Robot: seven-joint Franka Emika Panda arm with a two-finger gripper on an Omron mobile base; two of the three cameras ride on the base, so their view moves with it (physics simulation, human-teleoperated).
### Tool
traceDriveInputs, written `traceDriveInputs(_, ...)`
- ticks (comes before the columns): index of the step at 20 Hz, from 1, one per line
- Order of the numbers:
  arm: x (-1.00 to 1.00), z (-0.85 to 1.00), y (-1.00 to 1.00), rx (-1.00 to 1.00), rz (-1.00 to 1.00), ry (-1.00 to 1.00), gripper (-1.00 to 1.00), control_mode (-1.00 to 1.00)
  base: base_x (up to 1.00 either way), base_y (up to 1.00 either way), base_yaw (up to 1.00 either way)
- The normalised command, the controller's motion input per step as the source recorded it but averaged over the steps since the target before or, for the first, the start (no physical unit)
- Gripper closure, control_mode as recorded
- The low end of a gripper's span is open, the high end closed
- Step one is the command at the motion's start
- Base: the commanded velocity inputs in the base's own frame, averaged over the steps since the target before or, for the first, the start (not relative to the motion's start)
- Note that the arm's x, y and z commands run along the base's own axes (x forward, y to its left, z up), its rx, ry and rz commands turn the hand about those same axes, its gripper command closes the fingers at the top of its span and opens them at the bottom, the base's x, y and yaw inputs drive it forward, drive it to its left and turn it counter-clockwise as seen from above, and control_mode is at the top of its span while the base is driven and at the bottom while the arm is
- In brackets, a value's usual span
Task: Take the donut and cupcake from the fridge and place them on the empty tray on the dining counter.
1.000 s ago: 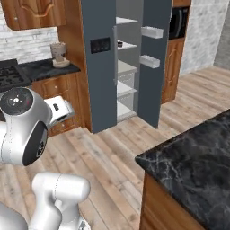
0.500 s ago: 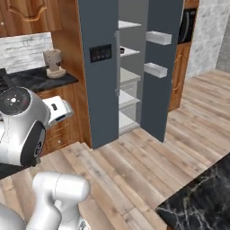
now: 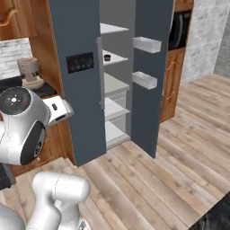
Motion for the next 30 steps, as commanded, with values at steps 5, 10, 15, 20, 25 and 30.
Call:
traceDriveInputs(5,0.00,0.00,0.00,0.00,0.00,0.00,-1.00,1.00,0.87,-0.32,0.00)
traceDriveInputs(10,0.00,0.00,0.00,0.00,0.00,0.00,-1.00,1.00,0.96,-0.04,0.01)
traceDriveInputs(15,0.00,0.00,0.00,0.00,0.00,0.00,-1.00,1.00,1.00,-0.02,0.05)
traceDriveInputs(20,0.00,0.00,0.00,0.00,0.00,0.00,-1.00,1.00,0.80,-0.29,0.00)
traceDriveInputs(25,0.00,0.00,0.00,0.00,0.00,0.00,-1.00,1.00,0.81,-0.01,0.00)
traceDriveInputs(30,0.00,0.00,0.00,0.00,0.00,0.00,-1.00,1.00,0.87,0.44,0.00)
